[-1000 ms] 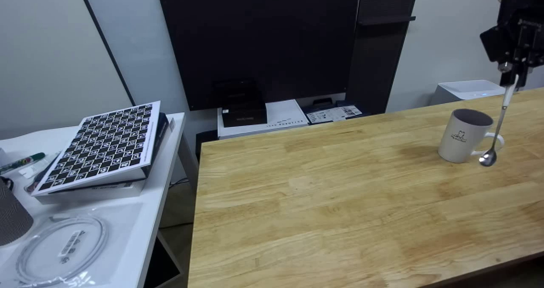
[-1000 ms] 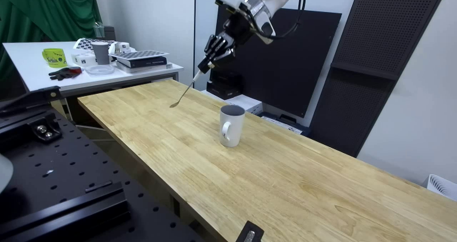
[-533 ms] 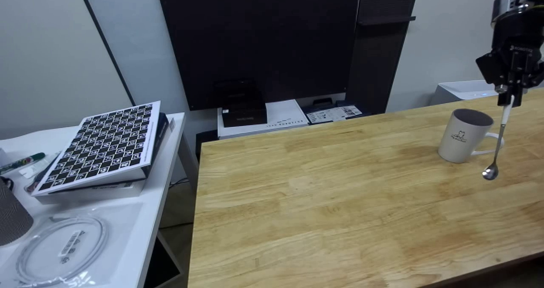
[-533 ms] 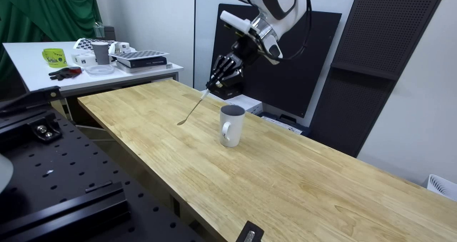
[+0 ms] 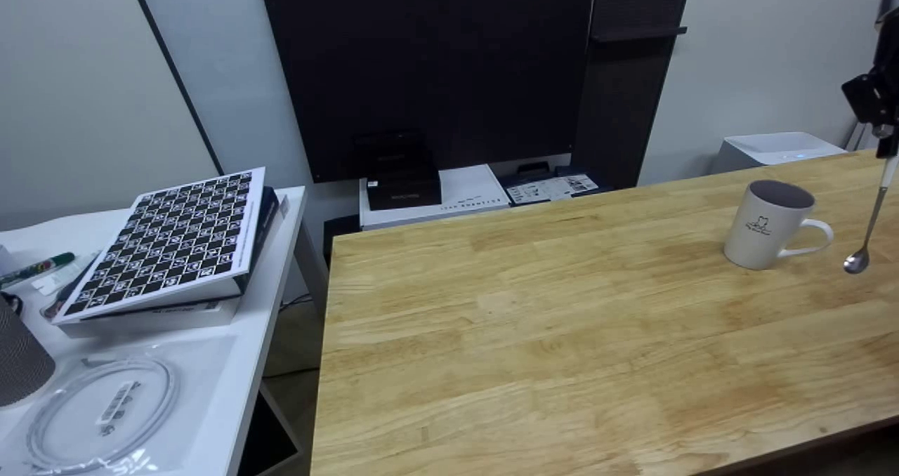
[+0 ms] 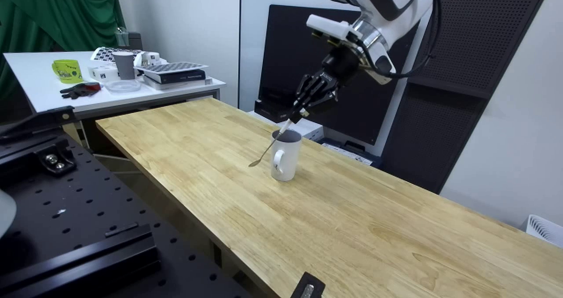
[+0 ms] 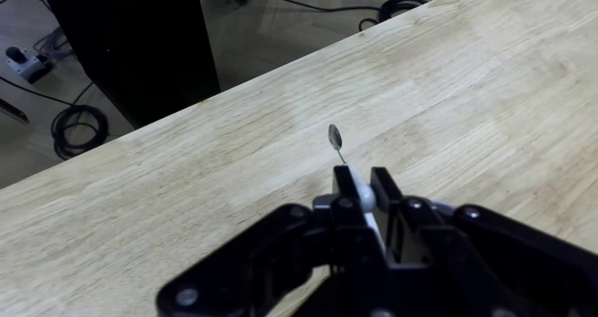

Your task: Pick up the spoon from the cup and place it on the table

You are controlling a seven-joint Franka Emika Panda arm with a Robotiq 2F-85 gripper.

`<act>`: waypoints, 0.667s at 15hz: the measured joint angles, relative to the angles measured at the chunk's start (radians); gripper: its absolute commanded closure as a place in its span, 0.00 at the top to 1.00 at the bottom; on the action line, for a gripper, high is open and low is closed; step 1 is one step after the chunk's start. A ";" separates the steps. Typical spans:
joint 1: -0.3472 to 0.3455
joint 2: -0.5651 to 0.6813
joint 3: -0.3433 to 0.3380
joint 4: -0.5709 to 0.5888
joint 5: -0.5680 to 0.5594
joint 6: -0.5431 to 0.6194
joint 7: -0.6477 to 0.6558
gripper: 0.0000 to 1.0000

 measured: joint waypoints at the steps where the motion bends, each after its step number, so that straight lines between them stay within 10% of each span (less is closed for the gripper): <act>1: -0.019 0.000 -0.003 0.000 0.013 -0.006 0.000 0.04; 10: -0.149 0.028 -0.028 0.024 0.152 -0.043 0.008 0.04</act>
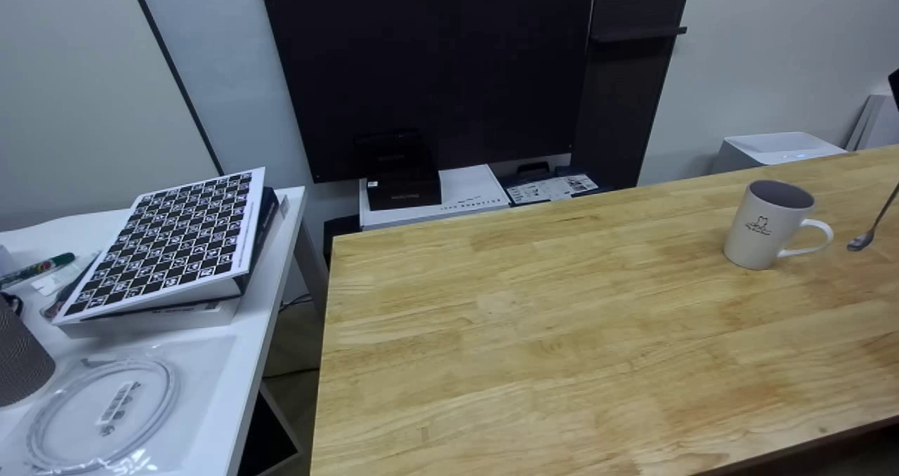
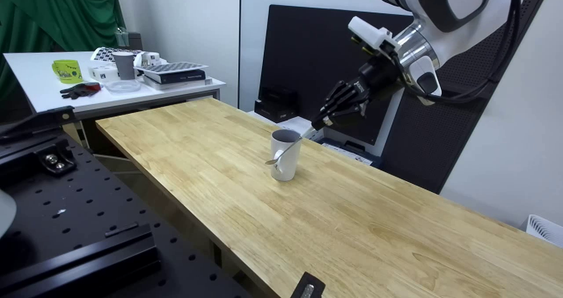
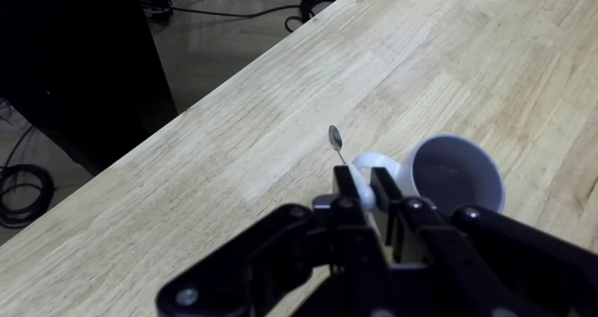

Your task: Pick up the spoon from the cup and place it on the table

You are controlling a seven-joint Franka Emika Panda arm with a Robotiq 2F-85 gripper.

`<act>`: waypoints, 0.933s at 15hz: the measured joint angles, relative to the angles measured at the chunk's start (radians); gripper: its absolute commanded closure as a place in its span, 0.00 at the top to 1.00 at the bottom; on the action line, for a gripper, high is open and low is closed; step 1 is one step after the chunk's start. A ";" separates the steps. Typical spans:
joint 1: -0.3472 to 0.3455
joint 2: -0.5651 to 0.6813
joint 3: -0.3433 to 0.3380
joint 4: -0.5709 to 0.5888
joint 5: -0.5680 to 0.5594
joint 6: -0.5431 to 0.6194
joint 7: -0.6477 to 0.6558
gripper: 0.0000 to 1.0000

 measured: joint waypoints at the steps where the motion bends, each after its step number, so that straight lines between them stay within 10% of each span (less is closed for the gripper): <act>1: -0.004 0.004 -0.005 0.002 0.001 -0.002 0.009 0.04; 14: -0.013 0.046 -0.055 0.043 -0.001 0.012 0.149 0.04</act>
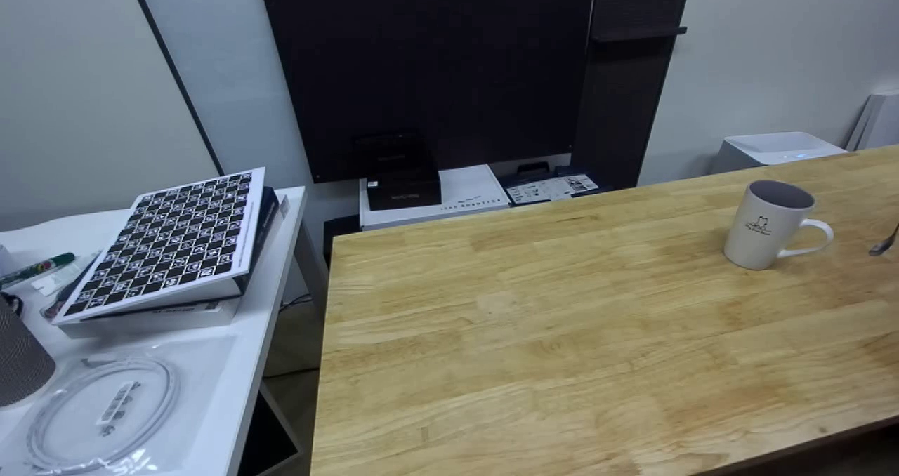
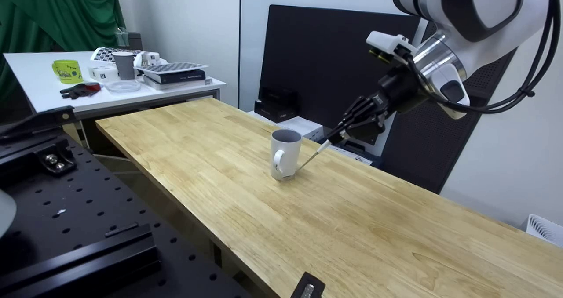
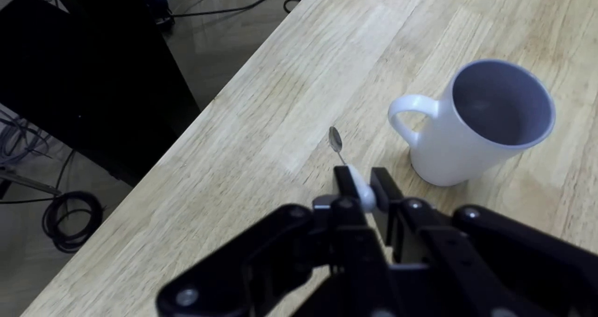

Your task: Pick up the spoon from the cup and place it on the table

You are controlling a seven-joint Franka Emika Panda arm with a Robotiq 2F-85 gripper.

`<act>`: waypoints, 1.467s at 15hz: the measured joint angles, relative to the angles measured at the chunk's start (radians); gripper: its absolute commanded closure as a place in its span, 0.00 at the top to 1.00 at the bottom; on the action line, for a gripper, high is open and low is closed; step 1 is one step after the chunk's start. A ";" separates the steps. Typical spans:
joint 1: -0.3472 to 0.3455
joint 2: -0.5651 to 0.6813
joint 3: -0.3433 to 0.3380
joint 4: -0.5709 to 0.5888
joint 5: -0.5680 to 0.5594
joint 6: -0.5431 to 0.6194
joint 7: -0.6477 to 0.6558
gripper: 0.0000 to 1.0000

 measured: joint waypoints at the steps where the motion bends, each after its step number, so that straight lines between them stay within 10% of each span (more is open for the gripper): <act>1: 0.002 0.003 -0.002 0.002 -0.001 0.017 0.010 0.04; 22: -0.038 0.122 -0.048 0.118 -0.002 0.106 0.163 0.04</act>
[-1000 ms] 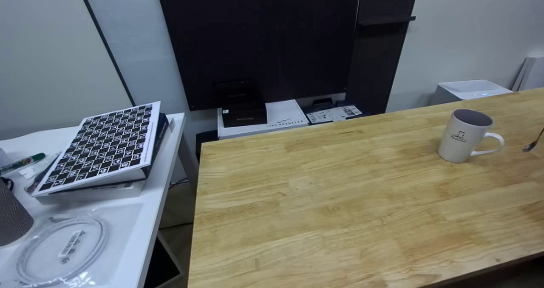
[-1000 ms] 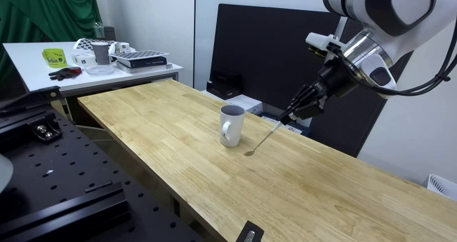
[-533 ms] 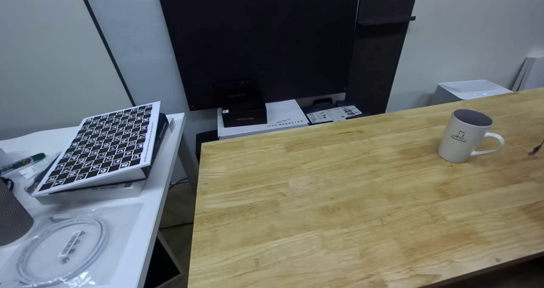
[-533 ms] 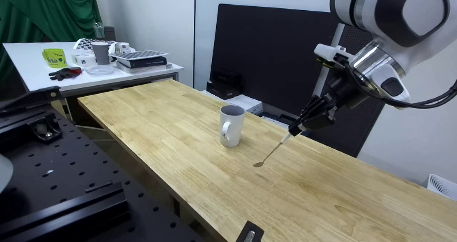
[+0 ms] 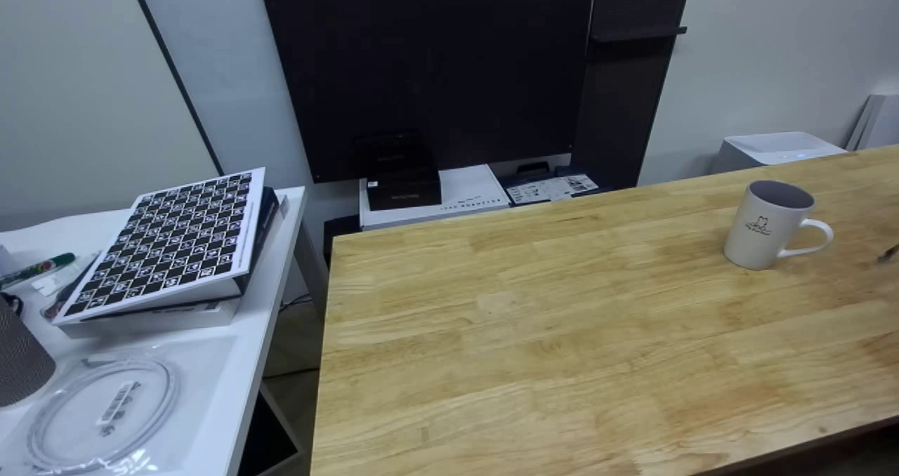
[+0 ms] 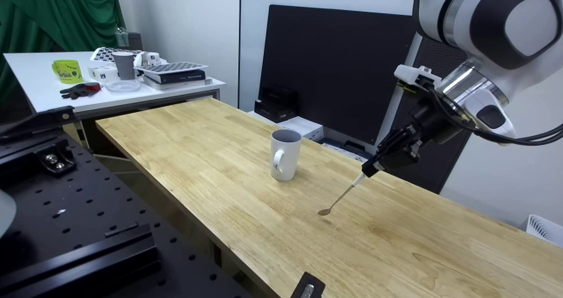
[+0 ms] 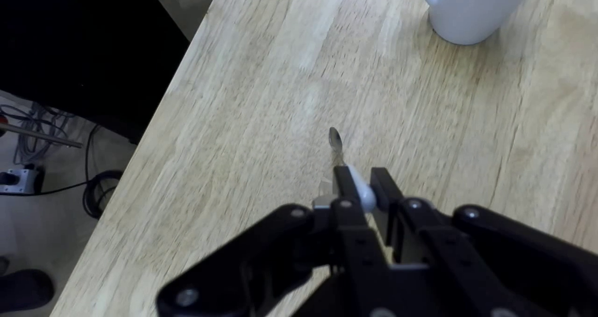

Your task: Pick up the spoon from the cup and place it on the table

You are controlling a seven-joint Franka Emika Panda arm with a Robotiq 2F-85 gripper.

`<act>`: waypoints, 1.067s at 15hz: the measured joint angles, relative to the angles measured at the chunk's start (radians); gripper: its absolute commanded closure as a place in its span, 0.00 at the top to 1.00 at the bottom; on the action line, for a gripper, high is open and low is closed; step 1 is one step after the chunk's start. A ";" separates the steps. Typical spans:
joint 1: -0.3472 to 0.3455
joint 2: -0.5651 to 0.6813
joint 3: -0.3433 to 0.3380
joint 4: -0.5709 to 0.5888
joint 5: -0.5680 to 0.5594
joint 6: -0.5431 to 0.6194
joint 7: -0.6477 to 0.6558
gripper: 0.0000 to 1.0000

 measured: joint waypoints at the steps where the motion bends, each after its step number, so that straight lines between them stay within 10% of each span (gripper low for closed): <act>1: 0.000 0.003 0.000 0.003 0.000 0.000 0.005 0.40; 10: 0.010 0.012 0.003 0.035 -0.013 0.000 0.023 0.95; 16: 0.084 -0.015 0.023 0.044 -0.116 0.032 0.005 1.00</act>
